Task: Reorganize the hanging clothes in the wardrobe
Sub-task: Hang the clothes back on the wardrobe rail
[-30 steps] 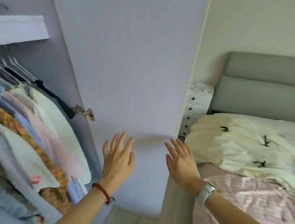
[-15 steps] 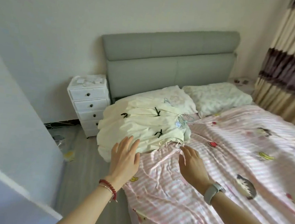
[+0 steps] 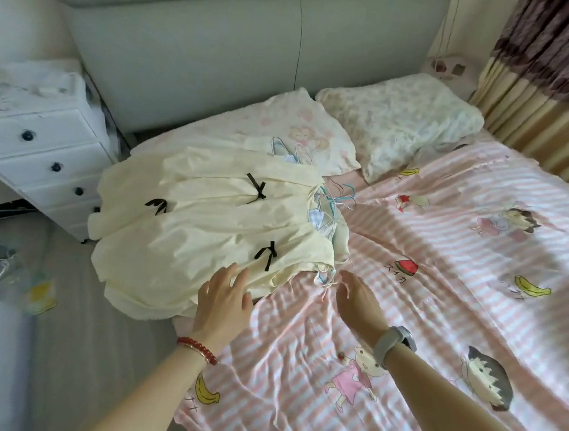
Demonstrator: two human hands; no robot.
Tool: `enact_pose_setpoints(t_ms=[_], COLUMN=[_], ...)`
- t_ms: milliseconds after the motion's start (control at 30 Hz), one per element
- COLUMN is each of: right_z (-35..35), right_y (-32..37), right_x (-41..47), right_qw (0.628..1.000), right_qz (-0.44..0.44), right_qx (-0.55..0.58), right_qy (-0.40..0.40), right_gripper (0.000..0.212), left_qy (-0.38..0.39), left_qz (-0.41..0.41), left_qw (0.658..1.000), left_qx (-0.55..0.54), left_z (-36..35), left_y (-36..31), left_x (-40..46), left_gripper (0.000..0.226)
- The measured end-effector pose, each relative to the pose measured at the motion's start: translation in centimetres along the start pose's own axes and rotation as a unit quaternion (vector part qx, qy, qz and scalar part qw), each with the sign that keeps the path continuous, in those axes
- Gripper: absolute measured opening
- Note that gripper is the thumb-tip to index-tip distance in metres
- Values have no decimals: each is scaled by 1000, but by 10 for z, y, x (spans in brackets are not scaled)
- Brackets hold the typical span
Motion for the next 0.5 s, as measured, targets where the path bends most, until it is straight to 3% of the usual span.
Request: enact_pose_setpoints(t_ms=[133,267,367,500], right_z=[-35,-63,-75,-78], right_y=[-29,-51,-55,-58], right_x=[91,154,183,205], right_qw=[994,992,980,919], right_qz=[-91,-117,-150,-242], right_qx=[53,40,119,310], right_qy=[20,41,48,-3], right_gripper=[34,18,39,48], left_qy=[54,106,126,164], left_qz=[16,8,-18,-42], left_qw=[998,994,992,984], left_qx=[-2,2,19,55], left_z=[-60,-110,-137,-158], left_y=[27,36,35,34], left_x=[70,112,127,123], left_gripper=[53,57,64,67])
Point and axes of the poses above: each hand's wrist, its own x-axis towards the middle knuckle, its own z-axis out of the back of the hand, y = z × x, the point moved 8 cm from there along x, towards the middle knuckle, and after that the axes turned 1 degree about -x, right-handed, at the moved point
